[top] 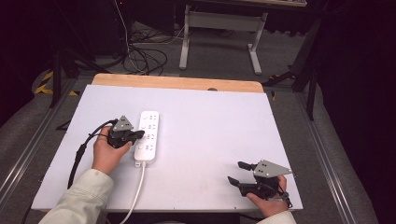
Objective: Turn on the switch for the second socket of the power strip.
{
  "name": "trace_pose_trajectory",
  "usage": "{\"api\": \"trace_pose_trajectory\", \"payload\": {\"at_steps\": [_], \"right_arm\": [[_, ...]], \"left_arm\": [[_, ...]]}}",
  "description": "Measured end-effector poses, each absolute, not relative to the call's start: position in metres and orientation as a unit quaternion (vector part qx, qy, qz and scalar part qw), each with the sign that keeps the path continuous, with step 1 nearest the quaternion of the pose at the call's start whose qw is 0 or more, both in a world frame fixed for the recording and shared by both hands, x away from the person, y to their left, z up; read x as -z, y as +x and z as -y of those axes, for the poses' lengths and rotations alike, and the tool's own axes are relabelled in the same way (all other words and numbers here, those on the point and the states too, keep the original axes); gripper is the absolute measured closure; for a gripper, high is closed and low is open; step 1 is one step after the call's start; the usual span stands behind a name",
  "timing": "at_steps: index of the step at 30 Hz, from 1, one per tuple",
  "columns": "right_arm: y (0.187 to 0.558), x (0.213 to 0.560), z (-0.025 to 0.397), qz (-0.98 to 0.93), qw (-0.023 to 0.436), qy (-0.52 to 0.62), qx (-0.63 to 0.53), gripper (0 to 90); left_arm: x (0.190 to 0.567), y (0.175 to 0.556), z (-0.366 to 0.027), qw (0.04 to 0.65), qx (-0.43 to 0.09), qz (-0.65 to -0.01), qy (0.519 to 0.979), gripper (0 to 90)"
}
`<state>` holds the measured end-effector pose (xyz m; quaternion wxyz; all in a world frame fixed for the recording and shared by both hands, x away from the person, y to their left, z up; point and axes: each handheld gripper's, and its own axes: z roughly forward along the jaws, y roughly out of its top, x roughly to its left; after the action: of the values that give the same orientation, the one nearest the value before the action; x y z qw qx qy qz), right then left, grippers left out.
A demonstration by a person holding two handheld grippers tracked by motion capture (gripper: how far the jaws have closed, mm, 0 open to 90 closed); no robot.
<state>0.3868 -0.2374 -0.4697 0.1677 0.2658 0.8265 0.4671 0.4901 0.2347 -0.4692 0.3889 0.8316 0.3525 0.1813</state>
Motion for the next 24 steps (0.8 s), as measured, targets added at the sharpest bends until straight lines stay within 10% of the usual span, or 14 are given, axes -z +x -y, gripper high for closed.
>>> {"api": "trace_pose_trajectory", "payload": {"at_steps": [24], "right_arm": [[0.3866, 0.4702, 0.2357, -0.83, 0.162, 0.262, -0.465, 34.9]], "left_arm": [[0.4676, 0.4914, -0.2316, 0.376, -0.174, -0.372, 0.83, 89.9]]}}
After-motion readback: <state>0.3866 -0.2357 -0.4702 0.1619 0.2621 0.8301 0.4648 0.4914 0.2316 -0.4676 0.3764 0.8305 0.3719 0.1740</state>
